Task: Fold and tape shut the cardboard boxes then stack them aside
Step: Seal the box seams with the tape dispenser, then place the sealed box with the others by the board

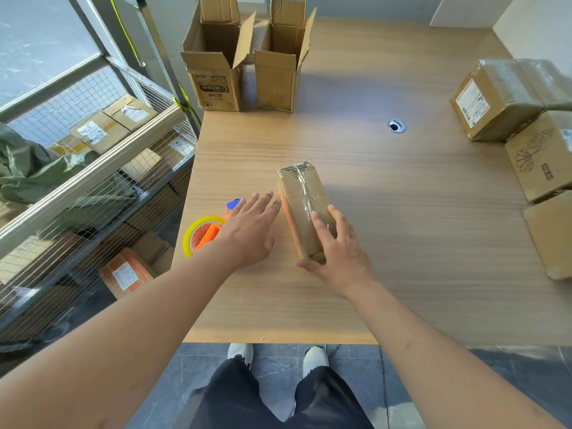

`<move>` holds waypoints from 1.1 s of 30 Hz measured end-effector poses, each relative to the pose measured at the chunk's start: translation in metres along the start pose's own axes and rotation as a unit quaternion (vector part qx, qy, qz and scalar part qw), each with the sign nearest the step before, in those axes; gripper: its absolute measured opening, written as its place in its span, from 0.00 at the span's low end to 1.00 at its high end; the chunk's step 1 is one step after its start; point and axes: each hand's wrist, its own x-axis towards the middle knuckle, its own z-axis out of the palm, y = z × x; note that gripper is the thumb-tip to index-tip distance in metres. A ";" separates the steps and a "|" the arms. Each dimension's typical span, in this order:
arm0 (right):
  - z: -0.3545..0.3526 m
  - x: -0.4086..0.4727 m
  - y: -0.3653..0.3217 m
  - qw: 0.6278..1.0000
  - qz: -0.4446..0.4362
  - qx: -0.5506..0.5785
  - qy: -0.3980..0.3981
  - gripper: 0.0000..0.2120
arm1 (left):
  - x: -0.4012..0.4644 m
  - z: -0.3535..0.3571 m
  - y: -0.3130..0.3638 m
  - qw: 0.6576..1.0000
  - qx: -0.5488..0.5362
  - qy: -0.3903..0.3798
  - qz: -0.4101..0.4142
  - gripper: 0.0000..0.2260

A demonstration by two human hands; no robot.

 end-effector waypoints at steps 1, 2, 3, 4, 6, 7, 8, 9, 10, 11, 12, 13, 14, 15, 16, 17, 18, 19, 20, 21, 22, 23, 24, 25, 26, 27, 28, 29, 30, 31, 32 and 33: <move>-0.003 0.001 -0.001 1.000 0.002 -0.001 -0.005 0.51 | 0.001 -0.002 0.000 1.000 0.001 -0.004 -0.005 0.35; -0.005 0.002 -0.002 1.000 0.007 -0.002 -0.009 0.51 | 0.002 -0.003 0.001 1.000 0.002 -0.006 -0.009 0.35; -0.007 0.002 -0.005 1.000 0.012 -0.003 -0.011 0.51 | 0.003 -0.004 0.001 1.000 0.002 -0.006 -0.012 0.35; -0.007 0.003 -0.007 1.000 0.017 -0.006 -0.013 0.51 | 0.005 -0.006 0.001 1.000 0.004 -0.007 -0.012 0.34; -0.008 0.004 -0.009 1.000 0.025 -0.001 -0.018 0.51 | 0.007 -0.008 -0.001 1.000 0.008 -0.007 -0.014 0.34; -0.009 0.005 -0.009 0.999 0.030 0.013 -0.020 0.51 | 0.007 -0.009 -0.002 1.000 0.009 -0.007 -0.016 0.34; -0.012 0.006 -0.011 0.999 0.038 0.031 -0.020 0.51 | 0.008 -0.010 -0.002 1.000 0.009 -0.009 -0.018 0.34; -0.014 0.008 -0.013 0.997 0.050 0.050 -0.014 0.49 | 0.008 -0.011 -0.003 1.000 0.006 -0.011 -0.019 0.34; -0.016 0.011 -0.017 0.996 0.065 0.063 -0.002 0.47 | 0.009 -0.012 -0.003 1.000 0.003 -0.012 -0.019 0.34; -0.017 0.017 -0.022 0.994 0.081 0.070 0.014 0.46 | 0.010 -0.013 -0.004 1.000 0.001 -0.011 -0.019 0.34; -0.017 0.022 -0.026 0.992 0.096 0.076 0.024 0.45 | 0.011 -0.014 -0.005 1.000 -0.001 -0.011 -0.017 0.33; -0.017 0.028 -0.031 0.991 0.109 0.081 0.022 0.46 | 0.012 -0.016 -0.007 1.000 -0.002 -0.010 -0.016 0.33; -0.016 0.034 -0.034 0.990 0.116 0.084 0.008 0.48 | 0.013 -0.018 -0.010 1.000 -0.002 -0.008 -0.015 0.33; -0.015 0.039 -0.036 0.989 0.120 0.084 -0.013 0.48 | 0.013 -0.020 -0.013 1.000 -0.001 -0.005 -0.014 0.32; -0.015 0.042 -0.038 0.988 0.125 0.083 -0.033 0.48 | 0.014 -0.023 -0.015 1.000 -0.002 -0.004 -0.013 0.32; -0.016 0.044 -0.038 0.987 0.131 0.085 -0.045 0.48 | 0.014 -0.025 -0.016 1.000 -0.004 -0.002 -0.011 0.31; -0.017 0.046 -0.038 0.985 0.139 0.089 -0.047 0.47 | 0.014 -0.028 -0.018 1.000 -0.007 0.002 -0.009 0.30; -0.018 0.047 -0.039 0.984 0.144 0.093 -0.042 0.47 | 0.014 -0.031 -0.019 1.000 -0.010 0.005 -0.007 0.29; -0.022 0.047 -0.040 0.984 0.149 0.096 -0.033 0.46 | 0.014 -0.035 -0.020 1.000 -0.012 0.007 -0.004 0.29; -0.027 0.047 -0.042 0.982 0.155 0.102 -0.024 0.46 | 0.015 -0.040 -0.020 1.000 -0.011 0.007 0.000 0.29; -0.034 0.047 -0.045 0.981 0.162 0.107 -0.015 0.45 | 0.015 -0.045 -0.021 1.000 -0.009 0.008 0.005 0.28; -0.043 0.047 -0.049 0.979 0.169 0.111 -0.006 0.45 | 0.015 -0.053 -0.020 1.000 -0.007 0.010 0.011 0.28; -0.052 0.046 -0.052 0.978 0.176 0.113 0.004 0.45 | 0.016 -0.061 -0.019 1.000 -0.006 0.012 0.017 0.28; -0.063 0.046 -0.055 0.976 0.184 0.115 0.014 0.45 | 0.017 -0.069 -0.018 1.000 -0.008 0.013 0.024 0.28; -0.073 0.044 -0.058 0.974 0.191 0.118 0.024 0.45 | 0.017 -0.079 -0.016 0.999 -0.009 0.012 0.032 0.27; -0.084 0.042 -0.062 0.972 0.197 0.120 0.036 0.45 | 0.016 -0.088 -0.013 0.999 -0.007 0.011 0.041 0.27; -0.095 0.040 -0.066 0.971 0.202 0.122 0.050 0.45 | 0.015 -0.098 -0.010 0.999 -0.004 0.012 0.051 0.27; -0.106 0.037 -0.070 0.969 0.206 0.122 0.062 0.44 | 0.015 -0.109 -0.007 0.998 -0.001 0.014 0.061 0.27; -0.117 0.034 -0.073 0.967 0.212 0.122 0.072 0.44 | 0.014 -0.119 -0.004 0.997 0.002 0.015 0.069 0.27; -0.129 0.031 -0.075 0.965 0.218 0.123 0.081 0.43 | 0.014 -0.130 -0.001 0.997 0.005 0.017 0.077 0.27; -0.141 0.028 -0.077 0.963 0.223 0.122 0.091 0.43 | 0.013 -0.141 0.004 0.996 0.009 0.021 0.086 0.27; -0.152 0.025 -0.079 0.961 0.227 0.120 0.100 0.42 | 0.013 -0.152 0.009 0.995 0.013 0.026 0.093 0.27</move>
